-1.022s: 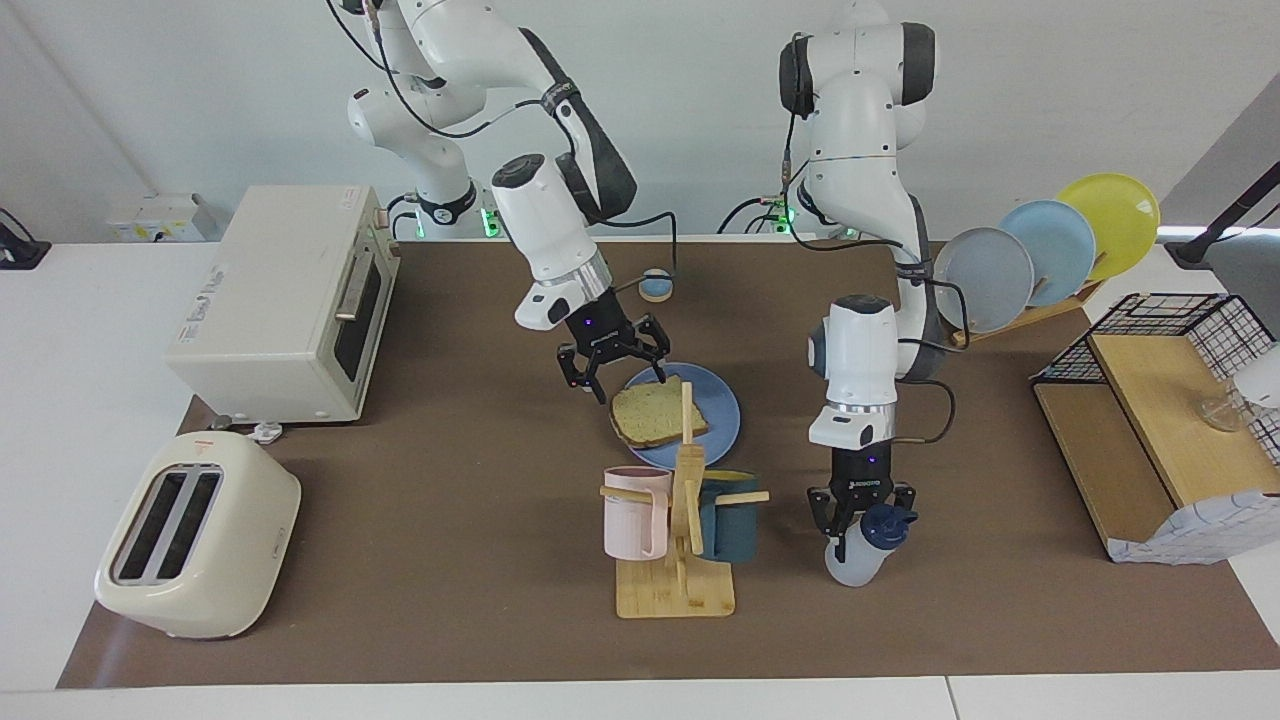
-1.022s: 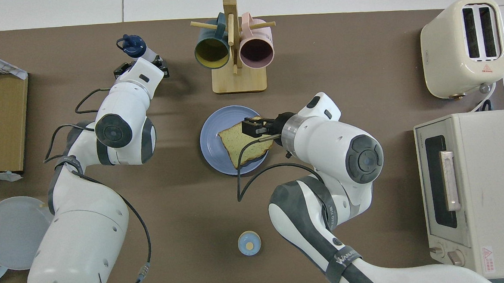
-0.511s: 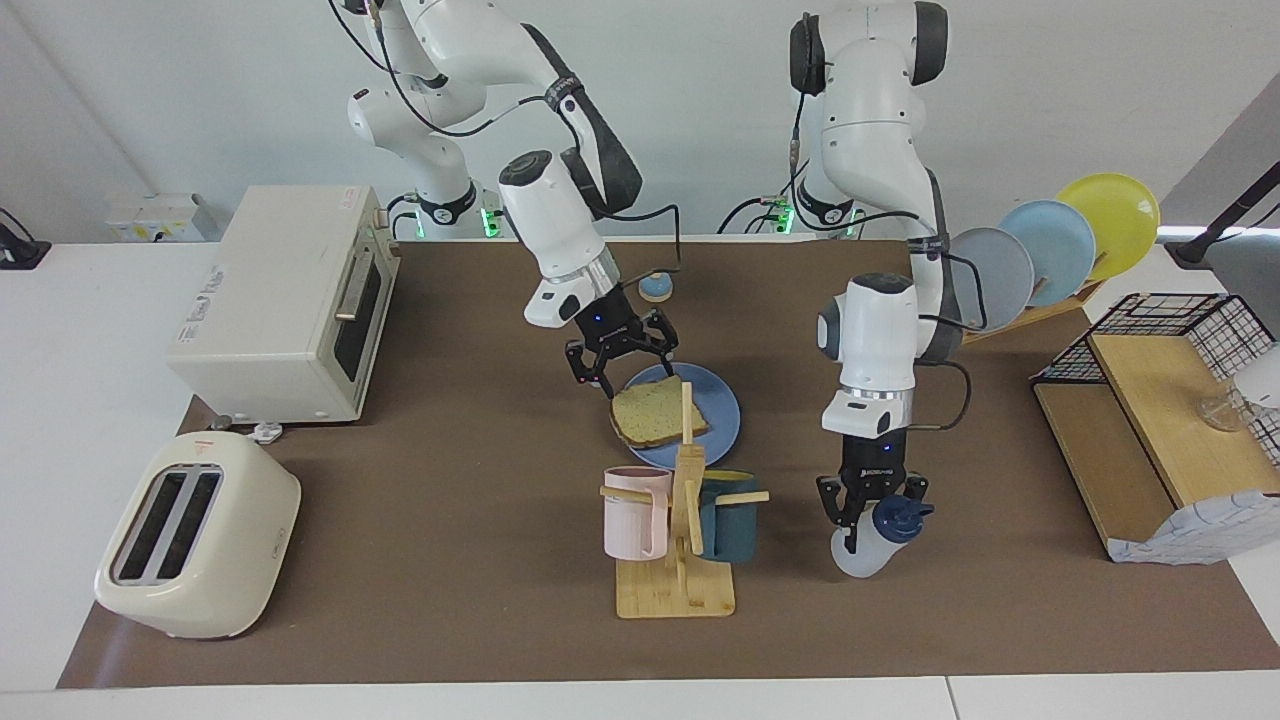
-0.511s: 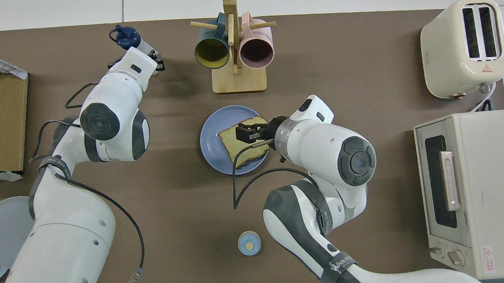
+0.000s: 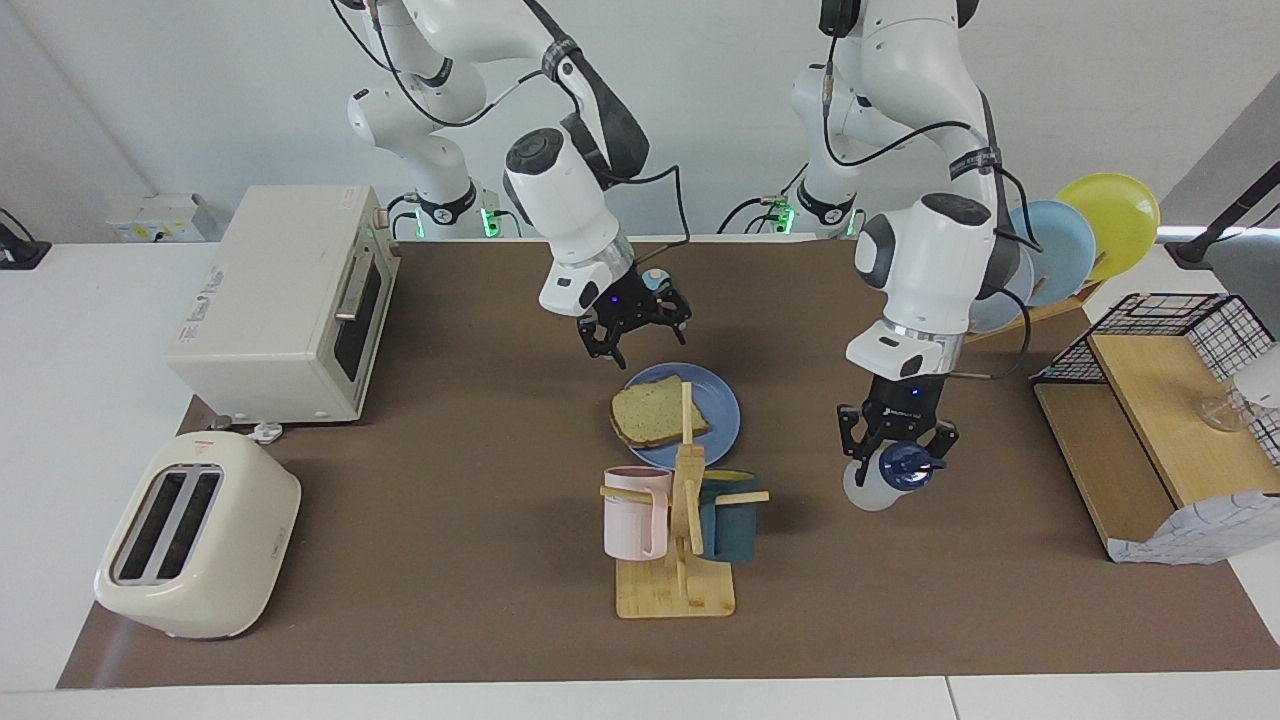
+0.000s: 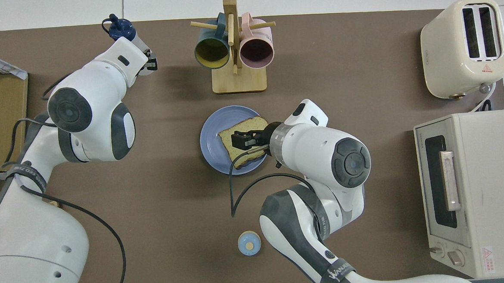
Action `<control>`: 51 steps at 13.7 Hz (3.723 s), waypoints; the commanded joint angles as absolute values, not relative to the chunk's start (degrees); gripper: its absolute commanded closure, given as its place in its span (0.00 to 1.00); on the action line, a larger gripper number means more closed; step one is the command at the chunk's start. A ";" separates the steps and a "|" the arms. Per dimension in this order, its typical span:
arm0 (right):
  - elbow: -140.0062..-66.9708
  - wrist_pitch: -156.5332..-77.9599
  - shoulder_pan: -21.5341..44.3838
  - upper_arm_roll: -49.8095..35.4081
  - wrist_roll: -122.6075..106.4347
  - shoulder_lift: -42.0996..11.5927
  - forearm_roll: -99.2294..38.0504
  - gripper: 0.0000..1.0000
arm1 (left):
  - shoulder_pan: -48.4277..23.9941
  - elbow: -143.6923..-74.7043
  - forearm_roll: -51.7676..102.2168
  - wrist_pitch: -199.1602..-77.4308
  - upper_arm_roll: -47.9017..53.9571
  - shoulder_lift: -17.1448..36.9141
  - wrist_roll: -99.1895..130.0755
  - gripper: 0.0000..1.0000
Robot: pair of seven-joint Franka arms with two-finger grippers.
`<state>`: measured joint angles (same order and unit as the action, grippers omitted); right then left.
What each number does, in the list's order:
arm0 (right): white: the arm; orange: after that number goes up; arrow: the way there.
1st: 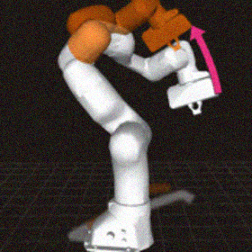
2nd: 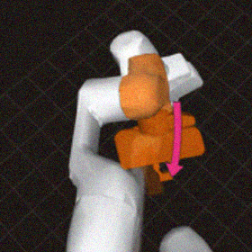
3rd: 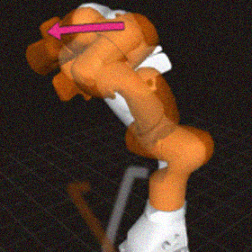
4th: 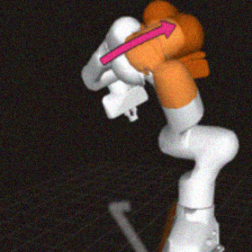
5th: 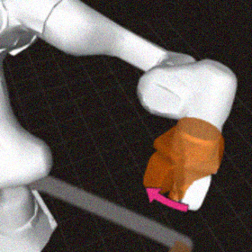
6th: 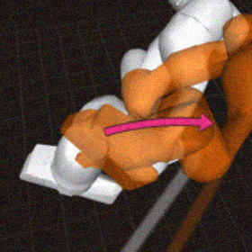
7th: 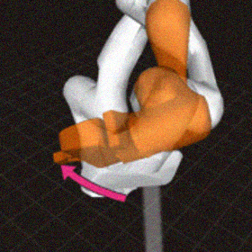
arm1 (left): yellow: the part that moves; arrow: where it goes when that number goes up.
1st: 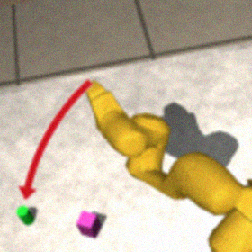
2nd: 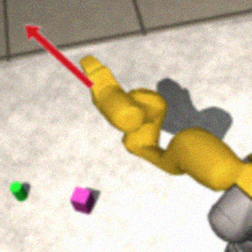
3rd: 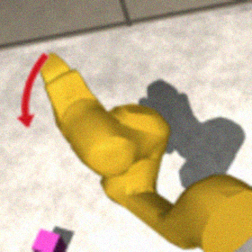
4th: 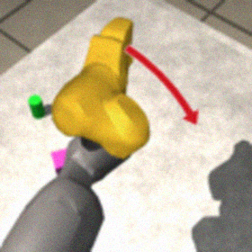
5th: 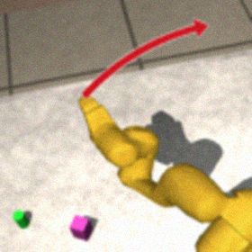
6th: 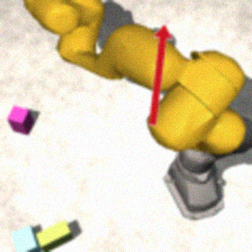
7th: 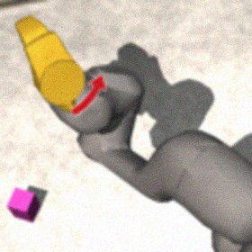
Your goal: Put bread on plate and add seasoning
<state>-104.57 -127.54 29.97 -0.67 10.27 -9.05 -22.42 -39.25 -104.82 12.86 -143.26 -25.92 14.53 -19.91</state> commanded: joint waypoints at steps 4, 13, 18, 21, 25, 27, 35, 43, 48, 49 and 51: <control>-93.27 -111.82 24.35 -0.53 15.53 -8.79 -34.17 0.00 | -39.37 -107.57 13.36 -121.32 -25.84 3.27 -45.14 1.00; -89.12 -111.62 25.93 -1.14 32.94 -8.00 -40.07 0.00 | -48.23 -110.91 8.53 -105.56 -25.40 -4.92 -57.31 1.00; -89.30 -114.61 28.03 -1.23 37.00 -7.65 -40.17 0.34 | -51.33 -114.08 7.21 -105.82 -24.26 -7.64 -57.92 1.00; -90.43 -114.70 29.97 -1.14 36.83 -6.95 -39.38 0.44 | -51.68 -114.70 7.21 -106.52 -22.94 -8.17 -58.27 1.00; -92.19 -119.00 31.37 -1.14 36.65 -6.51 -39.37 0.59 | -51.42 -115.49 7.21 -107.31 -22.85 -8.79 -59.06 1.00; -92.64 -119.18 31.38 -1.14 36.30 -6.24 -39.37 0.60 | -51.33 -115.49 7.21 -107.49 -22.85 -8.88 -59.59 1.00; -95.62 -121.64 31.64 -1.14 34.54 -5.10 -39.20 0.64 | -51.15 -116.28 7.29 -109.34 -22.85 -9.05 -59.85 1.00; -97.11 -123.57 32.87 -1.23 34.45 -4.57 -39.11 0.67 | -51.07 -116.37 7.47 -109.78 -22.85 -8.97 -59.77 1.00; -97.21 -124.54 32.78 -1.14 34.54 -4.57 -39.11 0.70 | -51.06 -116.54 7.56 -110.30 -22.85 -8.96 -59.68 1.00; -97.12 -124.54 32.78 -1.23 34.63 -4.66 -39.20 0.70 | -51.06 -116.54 7.56 -110.39 -22.85 -8.96 -59.68 1.00; -96.68 -124.54 32.87 -1.23 34.98 -4.83 -39.11 0.70 | -51.06 -116.54 7.65 -110.39 -22.85 -8.96 -59.59 1.00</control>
